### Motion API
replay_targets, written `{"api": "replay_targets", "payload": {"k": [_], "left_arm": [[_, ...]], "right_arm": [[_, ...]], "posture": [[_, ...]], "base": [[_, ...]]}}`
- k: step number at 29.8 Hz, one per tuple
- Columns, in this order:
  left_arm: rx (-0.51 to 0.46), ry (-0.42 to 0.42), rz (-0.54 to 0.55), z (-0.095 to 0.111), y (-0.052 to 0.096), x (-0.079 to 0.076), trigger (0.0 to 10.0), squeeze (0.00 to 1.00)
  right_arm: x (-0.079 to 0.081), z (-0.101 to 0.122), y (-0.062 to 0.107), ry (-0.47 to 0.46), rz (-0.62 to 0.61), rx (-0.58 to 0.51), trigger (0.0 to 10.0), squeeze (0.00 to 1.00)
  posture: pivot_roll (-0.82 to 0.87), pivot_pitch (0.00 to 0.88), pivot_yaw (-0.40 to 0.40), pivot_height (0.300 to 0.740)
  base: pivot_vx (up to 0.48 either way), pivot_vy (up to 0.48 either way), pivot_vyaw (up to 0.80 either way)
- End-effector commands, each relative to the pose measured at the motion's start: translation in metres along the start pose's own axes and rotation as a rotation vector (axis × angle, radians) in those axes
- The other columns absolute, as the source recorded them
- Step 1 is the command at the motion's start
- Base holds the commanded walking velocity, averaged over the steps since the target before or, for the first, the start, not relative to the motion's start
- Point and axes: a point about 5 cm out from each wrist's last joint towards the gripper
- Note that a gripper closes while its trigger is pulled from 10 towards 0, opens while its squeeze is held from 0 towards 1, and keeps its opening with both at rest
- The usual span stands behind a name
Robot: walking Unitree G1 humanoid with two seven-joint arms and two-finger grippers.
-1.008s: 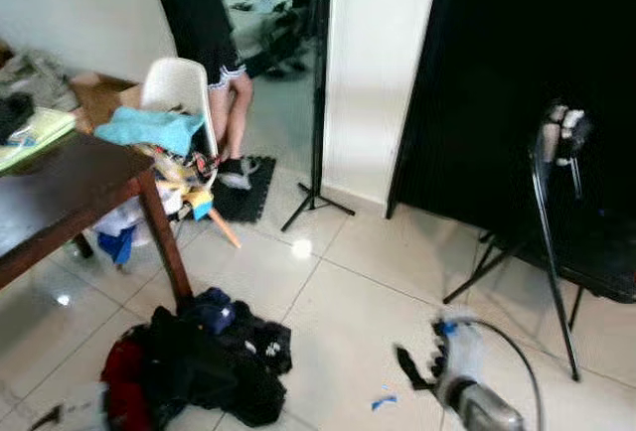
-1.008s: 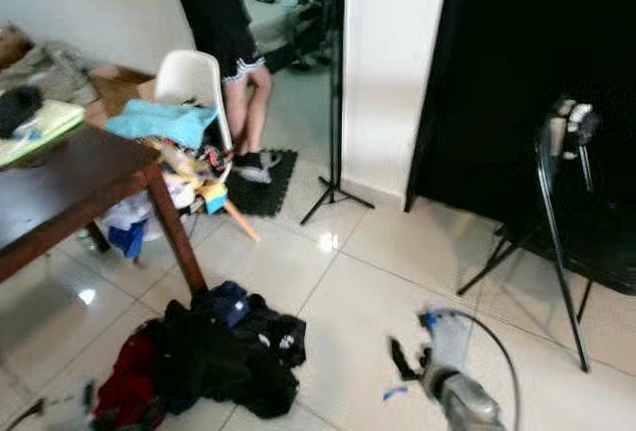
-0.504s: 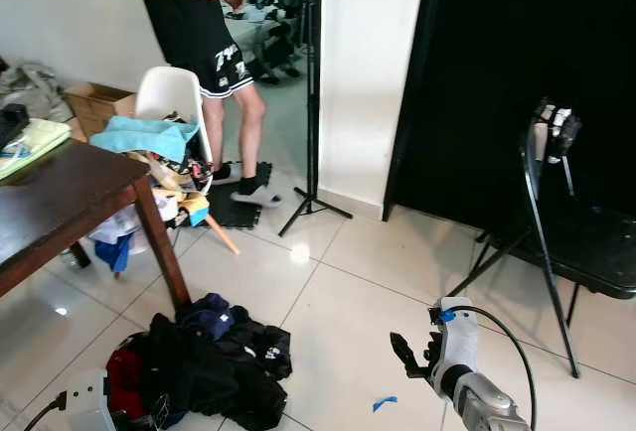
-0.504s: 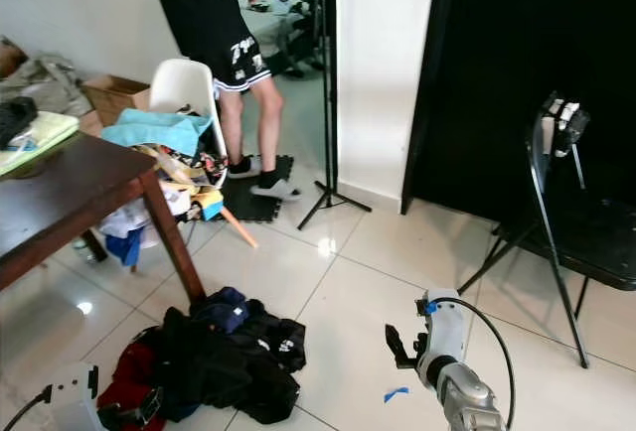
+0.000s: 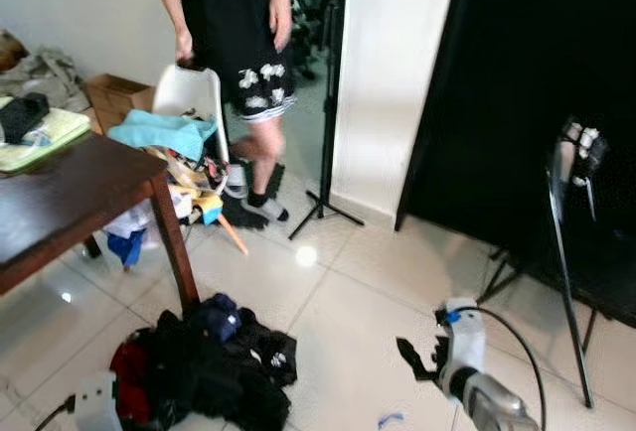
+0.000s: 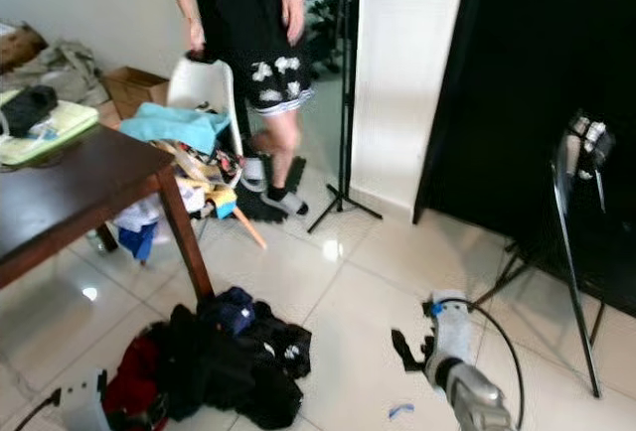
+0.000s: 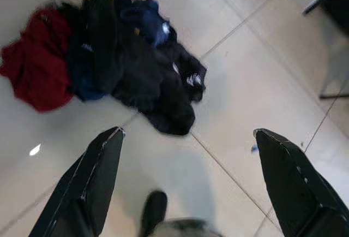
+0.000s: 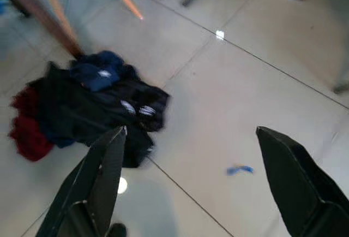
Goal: Hang hanger
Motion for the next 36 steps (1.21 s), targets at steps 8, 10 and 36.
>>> {"api": "replay_targets", "payload": {"k": [8, 10, 36], "left_arm": [[0.021, -0.022, -0.031, -0.011, 0.005, -0.002, 10.0, 0.0], [0.042, -0.027, -0.05, -0.016, 0.005, -0.006, 10.0, 0.0], [0.035, -0.058, -0.162, -0.026, 0.005, -0.025, 10.0, 0.0]], "right_arm": [[-0.007, -0.004, 0.007, -0.037, -0.008, -0.038, 10.0, 0.0], [-0.008, -0.006, 0.009, -0.055, -0.019, -0.036, 10.0, 0.0], [-0.016, -0.008, 0.012, -0.095, -0.093, -0.035, 10.0, 0.0]], "posture": [[-0.09, 0.013, -0.015, 0.736], [-0.09, 0.027, -0.007, 0.736], [-0.11, 0.049, 0.02, 0.736]], "base": [[0.0, 0.0, 0.3], [0.0, 0.0, 0.0], [0.0, 0.0, -0.71]]}}
Point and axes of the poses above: a point about 5 cm out from each wrist's last joint towards the gripper, its own y axis pointing back from the gripper into the wrist, its own z axis along the axis of the wrist's last joint, x = y × z, and after that the axes turned 7 degrees about y, right-handed
